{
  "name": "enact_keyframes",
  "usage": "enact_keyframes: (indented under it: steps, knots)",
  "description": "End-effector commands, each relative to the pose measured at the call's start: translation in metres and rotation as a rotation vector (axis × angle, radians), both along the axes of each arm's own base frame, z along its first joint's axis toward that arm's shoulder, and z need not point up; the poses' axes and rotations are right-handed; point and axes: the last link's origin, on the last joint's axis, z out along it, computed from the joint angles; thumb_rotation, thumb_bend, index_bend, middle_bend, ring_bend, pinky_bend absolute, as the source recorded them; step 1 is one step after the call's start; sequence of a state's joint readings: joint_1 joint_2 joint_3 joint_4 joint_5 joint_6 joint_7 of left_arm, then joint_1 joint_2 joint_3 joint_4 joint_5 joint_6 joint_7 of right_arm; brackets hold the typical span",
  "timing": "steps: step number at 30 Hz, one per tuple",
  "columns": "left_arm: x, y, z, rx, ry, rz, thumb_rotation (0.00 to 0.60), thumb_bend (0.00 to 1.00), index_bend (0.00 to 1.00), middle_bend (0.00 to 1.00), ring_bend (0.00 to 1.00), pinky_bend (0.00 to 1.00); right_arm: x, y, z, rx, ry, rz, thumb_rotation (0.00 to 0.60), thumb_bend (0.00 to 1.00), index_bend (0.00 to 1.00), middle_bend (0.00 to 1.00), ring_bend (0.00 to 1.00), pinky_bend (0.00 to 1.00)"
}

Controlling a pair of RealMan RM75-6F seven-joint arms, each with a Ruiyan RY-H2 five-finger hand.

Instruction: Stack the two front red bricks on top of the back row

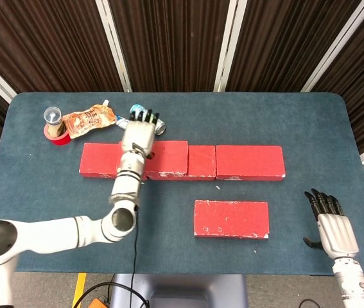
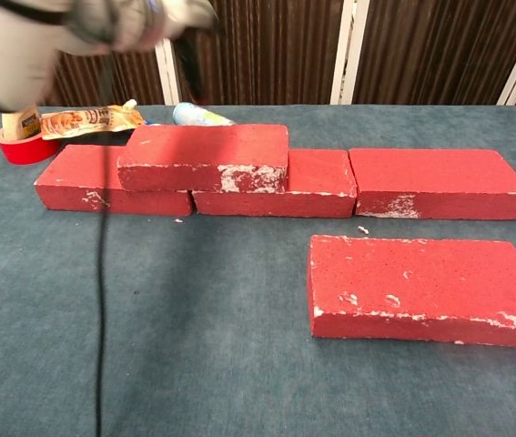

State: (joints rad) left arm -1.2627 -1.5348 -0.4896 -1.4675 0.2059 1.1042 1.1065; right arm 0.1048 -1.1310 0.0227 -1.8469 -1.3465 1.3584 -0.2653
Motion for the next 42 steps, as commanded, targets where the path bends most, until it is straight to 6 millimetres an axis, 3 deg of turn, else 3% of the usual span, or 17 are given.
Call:
enact_keyframes:
  steps: [1, 9, 13, 16, 22, 28, 42]
  knots:
    - [-0.061, -0.016, 0.057, 0.069, -0.003, -0.081, 0.6, 0.22, 0.0, 0.0, 0.0, 0.0, 0.0, 0.0, 0.001, -0.004, -0.001, -0.001, 0.6, 0.0, 0.15, 0.12, 0.04, 0.0]
    - [-0.15, -0.055, 0.139, 0.164, -0.067, -0.03, 0.6, 0.23, 0.0, 0.0, 0.0, 0.0, -0.001, -0.002, -0.001, -0.005, 0.0, -0.007, 0.6, 0.0, 0.15, 0.12, 0.04, 0.0]
    - [-0.183, -0.075, 0.163, 0.2, -0.085, -0.03, 0.6, 0.23, 0.0, 0.0, 0.0, 0.0, -0.001, -0.003, -0.002, -0.007, 0.002, -0.003, 0.6, 0.0, 0.15, 0.12, 0.04, 0.0]
    - [-0.204, -0.097, 0.169, 0.181, -0.068, -0.041, 0.6, 0.23, 0.0, 0.0, 0.0, 0.0, -0.001, -0.003, -0.002, -0.009, 0.003, -0.001, 0.6, 0.0, 0.15, 0.12, 0.04, 0.0]
    - [-0.245, -0.147, 0.162, 0.157, -0.018, -0.013, 0.6, 0.23, 0.0, 0.0, 0.0, 0.0, -0.001, -0.002, -0.001, -0.017, 0.003, -0.003, 0.6, 0.0, 0.15, 0.12, 0.04, 0.0]
    - [-0.273, -0.177, 0.147, 0.137, 0.017, 0.04, 0.6, 0.23, 0.0, 0.0, 0.0, 0.0, -0.002, -0.003, 0.0, -0.026, 0.001, -0.007, 0.6, 0.0, 0.15, 0.12, 0.04, 0.0]
    - [-0.291, -0.196, 0.112, 0.227, -0.042, 0.032, 0.6, 0.24, 0.0, 0.0, 0.0, 0.0, 0.004, 0.002, -0.012, 0.028, 0.017, 0.023, 0.6, 0.0, 0.15, 0.12, 0.04, 0.0]
